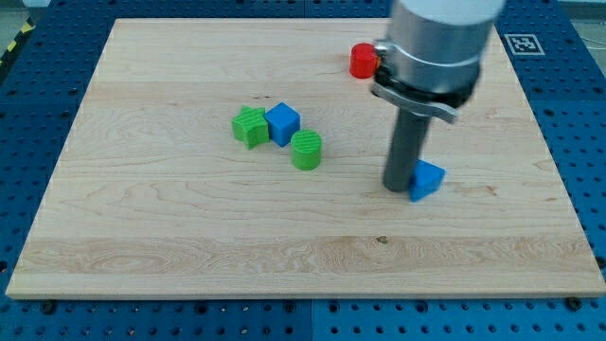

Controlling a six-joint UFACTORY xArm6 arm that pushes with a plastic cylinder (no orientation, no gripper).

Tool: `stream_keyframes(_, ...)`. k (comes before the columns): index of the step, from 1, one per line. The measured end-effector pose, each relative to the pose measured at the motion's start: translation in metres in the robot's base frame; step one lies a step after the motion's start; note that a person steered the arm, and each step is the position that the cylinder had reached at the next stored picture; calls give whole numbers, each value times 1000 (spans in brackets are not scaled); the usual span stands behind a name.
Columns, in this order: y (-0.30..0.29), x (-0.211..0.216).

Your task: Push the blue triangle towards the bottom right

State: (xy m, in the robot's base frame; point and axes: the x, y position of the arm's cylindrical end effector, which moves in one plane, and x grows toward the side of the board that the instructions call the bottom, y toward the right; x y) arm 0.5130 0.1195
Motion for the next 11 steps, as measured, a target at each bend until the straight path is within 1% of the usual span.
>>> stream_keyframes(1, 63, 32)
stream_keyframes(2, 50, 33)
stream_keyframes(3, 13, 20)
stream_keyframes(4, 39, -21)
stream_keyframes(5, 98, -10)
stream_keyframes(6, 146, 19)
stream_keyframes(7, 145, 3)
stream_keyframes(8, 123, -24)
stream_keyframes(9, 111, -10)
stream_keyframes(10, 117, 24)
stream_keyframes(11, 121, 38)
